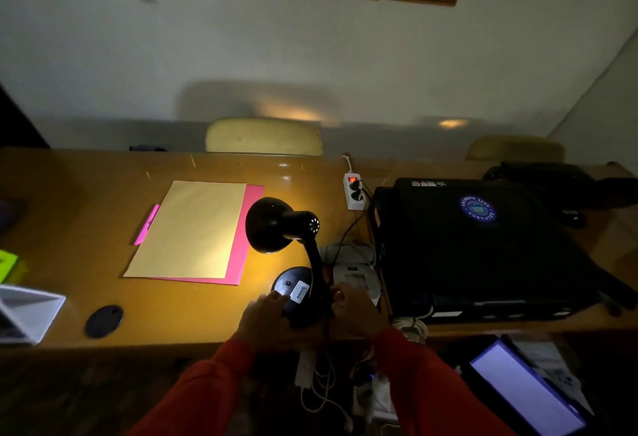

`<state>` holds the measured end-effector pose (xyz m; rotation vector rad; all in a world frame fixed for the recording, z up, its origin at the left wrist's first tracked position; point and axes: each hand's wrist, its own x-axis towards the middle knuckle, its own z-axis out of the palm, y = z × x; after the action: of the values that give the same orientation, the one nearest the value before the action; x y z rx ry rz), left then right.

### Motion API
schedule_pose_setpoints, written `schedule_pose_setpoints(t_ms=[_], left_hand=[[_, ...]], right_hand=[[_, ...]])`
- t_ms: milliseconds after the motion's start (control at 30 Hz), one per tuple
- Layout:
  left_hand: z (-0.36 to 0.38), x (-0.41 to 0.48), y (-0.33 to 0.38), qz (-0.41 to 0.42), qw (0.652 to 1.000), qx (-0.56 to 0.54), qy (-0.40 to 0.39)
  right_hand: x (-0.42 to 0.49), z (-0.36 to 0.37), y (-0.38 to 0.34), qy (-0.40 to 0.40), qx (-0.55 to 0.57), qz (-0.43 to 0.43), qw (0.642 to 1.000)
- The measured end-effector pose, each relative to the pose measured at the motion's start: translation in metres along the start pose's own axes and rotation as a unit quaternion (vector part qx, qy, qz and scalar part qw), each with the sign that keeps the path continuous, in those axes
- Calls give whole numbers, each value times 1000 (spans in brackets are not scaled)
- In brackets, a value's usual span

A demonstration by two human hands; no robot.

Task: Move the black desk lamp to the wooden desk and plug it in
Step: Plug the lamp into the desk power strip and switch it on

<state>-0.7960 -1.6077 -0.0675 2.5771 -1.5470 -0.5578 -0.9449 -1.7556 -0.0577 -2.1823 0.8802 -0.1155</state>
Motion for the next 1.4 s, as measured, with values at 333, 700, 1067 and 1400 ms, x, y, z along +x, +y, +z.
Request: schedule_pose_setpoints(t_ms=[333, 700, 1067, 1400], left_hand=[[-16, -47, 16, -26, 995, -35, 94], [-15, -64, 28, -55, 995, -18, 86], [2, -21, 20, -41, 996, -55, 48], [31, 31, 19, -64, 991, -81, 80]], right_hand=[[-28, -24, -11, 29, -33, -40, 998], [-40, -17, -17, 21, -34, -58, 997], [-14, -8, -14, 23, -16, -59, 998], [12, 8, -2, 12, -11, -66, 998]])
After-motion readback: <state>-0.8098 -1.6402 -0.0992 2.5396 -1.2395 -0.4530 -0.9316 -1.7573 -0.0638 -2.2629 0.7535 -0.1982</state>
